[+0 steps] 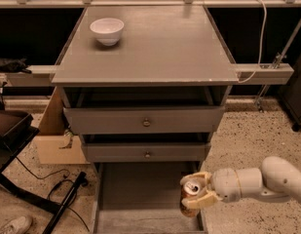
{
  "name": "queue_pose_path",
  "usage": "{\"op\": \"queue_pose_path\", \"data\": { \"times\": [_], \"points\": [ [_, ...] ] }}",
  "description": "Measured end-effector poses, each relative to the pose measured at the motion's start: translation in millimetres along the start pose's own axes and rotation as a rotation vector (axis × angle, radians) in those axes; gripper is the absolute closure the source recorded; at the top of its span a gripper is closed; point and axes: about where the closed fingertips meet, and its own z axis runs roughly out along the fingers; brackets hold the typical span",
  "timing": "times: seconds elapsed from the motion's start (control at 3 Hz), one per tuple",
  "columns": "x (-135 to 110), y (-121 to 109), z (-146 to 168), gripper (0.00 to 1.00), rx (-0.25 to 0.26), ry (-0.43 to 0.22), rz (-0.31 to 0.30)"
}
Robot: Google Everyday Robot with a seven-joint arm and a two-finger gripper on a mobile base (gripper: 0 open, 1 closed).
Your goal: Pick orange can from bottom drawer and place on counter
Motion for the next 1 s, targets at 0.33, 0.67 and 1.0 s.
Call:
{"op": "queue_pose_path", "data": {
  "times": [0.33,0.67,1.0],
  "points": [
    [-94,10,-31,1.0,0.056,0.022,-0.044],
    [-173,-2,-54,1.0,0.158,0.02,-0.074],
    [-256,-37,-71,1.0,0.316,-0.032,-0.128]
  ]
}}
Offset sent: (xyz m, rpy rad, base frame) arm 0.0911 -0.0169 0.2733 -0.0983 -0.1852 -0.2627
